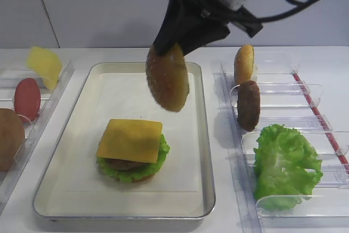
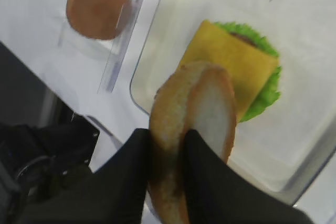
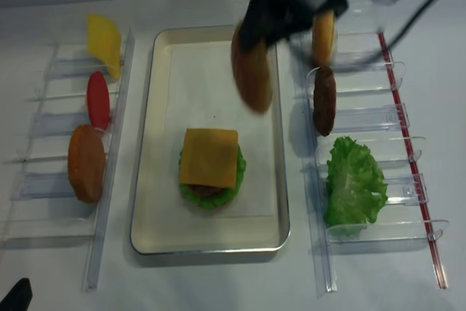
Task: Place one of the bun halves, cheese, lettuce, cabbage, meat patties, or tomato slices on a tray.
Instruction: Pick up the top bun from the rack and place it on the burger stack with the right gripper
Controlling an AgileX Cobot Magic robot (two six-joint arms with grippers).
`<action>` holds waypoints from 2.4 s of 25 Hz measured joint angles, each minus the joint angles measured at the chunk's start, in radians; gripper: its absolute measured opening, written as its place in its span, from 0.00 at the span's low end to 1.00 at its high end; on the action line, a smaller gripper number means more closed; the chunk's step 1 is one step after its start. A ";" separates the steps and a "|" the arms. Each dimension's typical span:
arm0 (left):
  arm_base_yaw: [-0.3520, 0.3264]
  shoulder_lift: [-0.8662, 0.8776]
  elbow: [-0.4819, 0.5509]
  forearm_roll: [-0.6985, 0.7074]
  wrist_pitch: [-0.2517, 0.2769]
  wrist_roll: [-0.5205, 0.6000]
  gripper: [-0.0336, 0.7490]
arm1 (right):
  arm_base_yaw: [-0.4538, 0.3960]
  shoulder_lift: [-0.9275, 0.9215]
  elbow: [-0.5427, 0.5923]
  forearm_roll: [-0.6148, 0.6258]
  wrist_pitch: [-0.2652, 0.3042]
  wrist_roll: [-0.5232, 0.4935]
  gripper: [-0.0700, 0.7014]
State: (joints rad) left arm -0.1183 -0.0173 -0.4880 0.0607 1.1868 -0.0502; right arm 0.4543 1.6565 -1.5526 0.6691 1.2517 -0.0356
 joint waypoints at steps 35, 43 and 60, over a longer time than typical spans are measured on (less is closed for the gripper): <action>0.000 0.000 0.000 0.000 0.000 0.000 0.62 | 0.130 -0.012 0.650 1.067 -0.576 -0.978 0.36; 0.000 0.000 0.000 0.000 0.000 0.000 0.62 | 0.130 -0.012 0.650 1.075 -0.618 -0.970 0.36; 0.000 0.000 0.000 0.000 0.000 0.000 0.62 | 0.130 0.030 0.650 1.089 -0.610 -0.950 0.35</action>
State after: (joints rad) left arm -0.1183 -0.0173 -0.4880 0.0607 1.1868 -0.0502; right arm 0.5841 1.6869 -0.9027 1.7585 0.6413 -0.9854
